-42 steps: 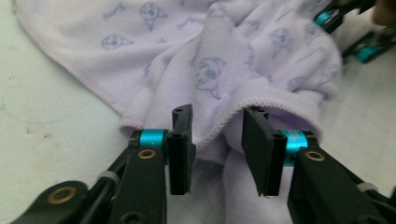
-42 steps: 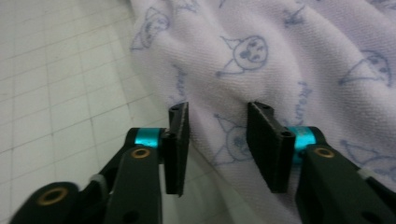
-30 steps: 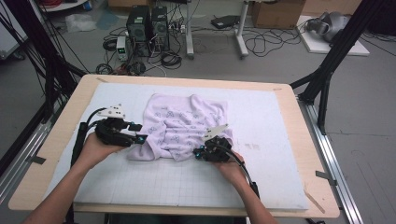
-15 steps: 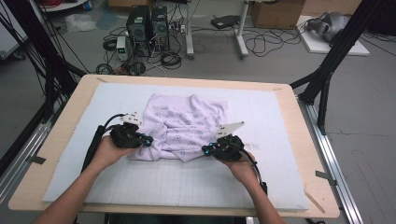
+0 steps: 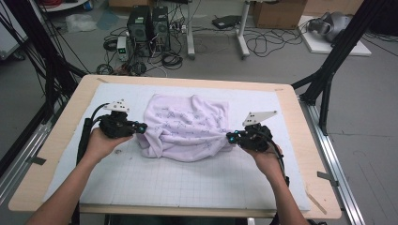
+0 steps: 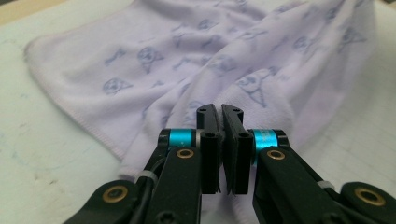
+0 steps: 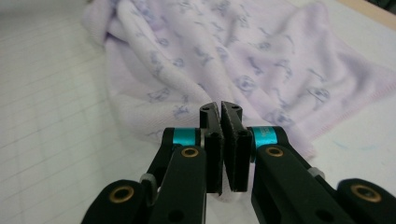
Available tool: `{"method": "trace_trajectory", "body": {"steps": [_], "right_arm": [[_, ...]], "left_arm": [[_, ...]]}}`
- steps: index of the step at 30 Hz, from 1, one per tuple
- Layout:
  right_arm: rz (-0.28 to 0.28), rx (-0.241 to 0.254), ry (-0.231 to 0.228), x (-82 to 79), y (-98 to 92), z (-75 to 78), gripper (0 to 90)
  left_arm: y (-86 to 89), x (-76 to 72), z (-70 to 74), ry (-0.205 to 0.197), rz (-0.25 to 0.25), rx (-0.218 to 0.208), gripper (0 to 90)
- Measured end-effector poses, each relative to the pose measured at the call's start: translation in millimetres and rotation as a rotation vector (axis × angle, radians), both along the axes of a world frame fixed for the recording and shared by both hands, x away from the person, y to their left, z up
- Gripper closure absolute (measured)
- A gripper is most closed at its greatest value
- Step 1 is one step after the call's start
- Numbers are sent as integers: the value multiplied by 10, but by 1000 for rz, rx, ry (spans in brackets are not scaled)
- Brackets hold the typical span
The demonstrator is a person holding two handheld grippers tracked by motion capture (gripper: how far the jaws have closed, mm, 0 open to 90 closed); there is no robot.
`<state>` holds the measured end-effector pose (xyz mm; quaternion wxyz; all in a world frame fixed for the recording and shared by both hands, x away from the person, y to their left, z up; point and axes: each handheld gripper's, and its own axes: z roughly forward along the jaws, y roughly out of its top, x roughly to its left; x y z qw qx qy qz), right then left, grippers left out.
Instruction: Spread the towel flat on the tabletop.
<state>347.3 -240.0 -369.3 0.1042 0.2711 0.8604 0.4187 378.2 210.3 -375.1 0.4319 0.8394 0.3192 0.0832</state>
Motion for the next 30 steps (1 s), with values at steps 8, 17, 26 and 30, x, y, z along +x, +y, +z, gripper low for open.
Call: {"method": "trace_trajectory", "body": {"steps": [8,17,26,30], "right_arm": [[-45,-39,96,392,73,-347,868],[-12,19,66,213,55,-178,627],[83,-21,27,-19,303,-207,499],[107,-112,92,33,450,-408,475]], "left_arm": [[35,249,-245,54,62,58,850],[45,4,63,-21,18,-22,573],[-298,-184,-85,-7,-79,46,468],[-396,-139,-365,70,-97,99,453]]}}
